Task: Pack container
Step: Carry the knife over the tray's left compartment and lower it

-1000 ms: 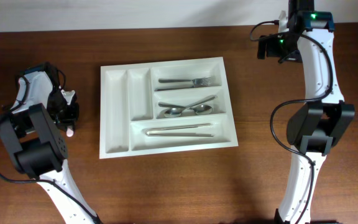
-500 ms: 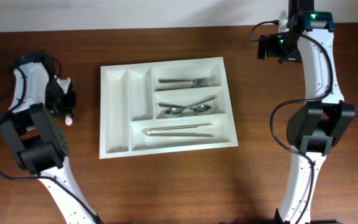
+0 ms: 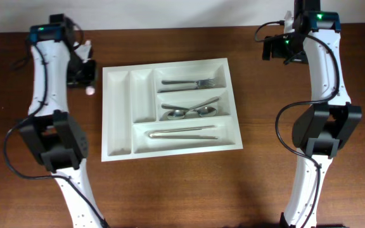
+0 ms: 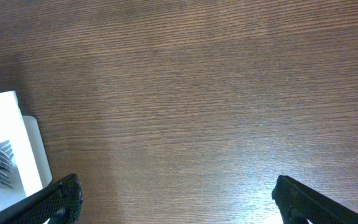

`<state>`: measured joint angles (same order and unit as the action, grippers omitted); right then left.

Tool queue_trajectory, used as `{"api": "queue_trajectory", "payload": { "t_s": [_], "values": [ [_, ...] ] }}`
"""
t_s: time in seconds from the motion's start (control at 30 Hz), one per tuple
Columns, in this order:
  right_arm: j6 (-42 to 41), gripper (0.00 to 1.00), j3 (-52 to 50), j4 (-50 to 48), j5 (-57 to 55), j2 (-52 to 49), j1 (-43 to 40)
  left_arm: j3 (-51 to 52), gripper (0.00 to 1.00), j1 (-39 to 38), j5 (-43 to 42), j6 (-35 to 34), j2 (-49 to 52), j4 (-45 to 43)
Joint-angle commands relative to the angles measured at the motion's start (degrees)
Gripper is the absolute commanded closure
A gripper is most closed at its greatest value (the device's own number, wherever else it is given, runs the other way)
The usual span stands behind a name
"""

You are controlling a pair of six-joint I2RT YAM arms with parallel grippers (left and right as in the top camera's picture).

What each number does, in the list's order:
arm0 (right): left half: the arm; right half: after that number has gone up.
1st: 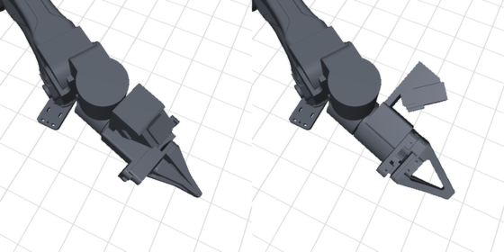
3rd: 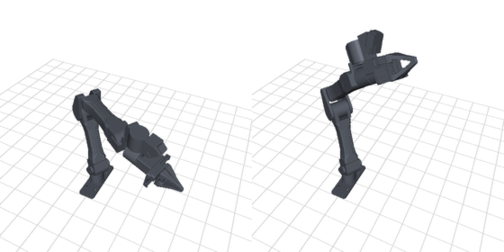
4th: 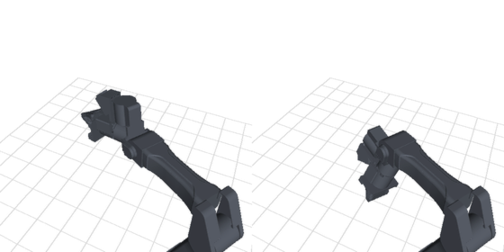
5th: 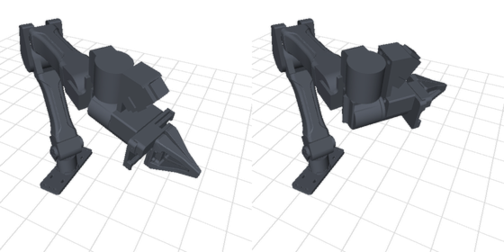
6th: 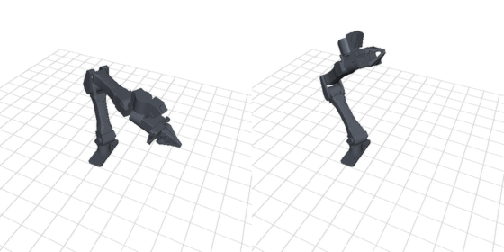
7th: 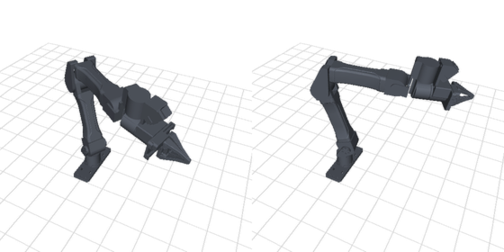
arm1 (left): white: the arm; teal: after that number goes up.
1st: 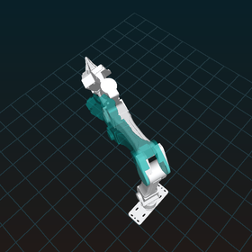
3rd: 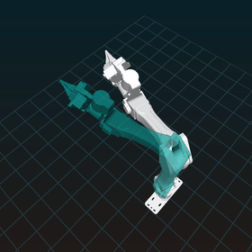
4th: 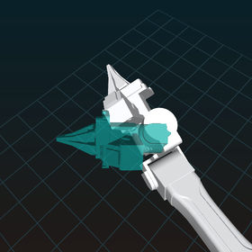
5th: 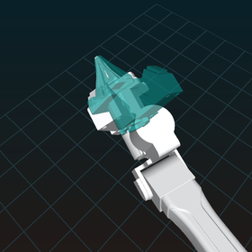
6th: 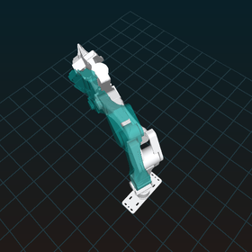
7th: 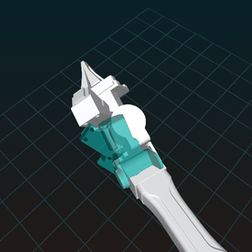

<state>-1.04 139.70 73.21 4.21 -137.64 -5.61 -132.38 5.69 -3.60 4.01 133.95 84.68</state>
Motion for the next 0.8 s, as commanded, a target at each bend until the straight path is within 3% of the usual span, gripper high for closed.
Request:
{"api": "queue_trajectory", "payload": {
  "t_s": [0.0,0.4,0.77],
  "values": [
    [0.3,0.01,0.0,-0.1,0.3,0.2,-0.5,-0.9,0.98,-3.7,-3.5,-6.0,0.2,0.6],
    [0.3,0.01,0.0,-0.1,0.3,0.2,-0.5,-0.3,0.98,-15.5,-0.9,-17.7,0.2,2.3],
    [0.3,0.01,0.0,-0.1,0.3,0.2,-0.5,10.3,0.98,-17.8,-0.1,-22.7,0.2,1.1]
  ]
}}
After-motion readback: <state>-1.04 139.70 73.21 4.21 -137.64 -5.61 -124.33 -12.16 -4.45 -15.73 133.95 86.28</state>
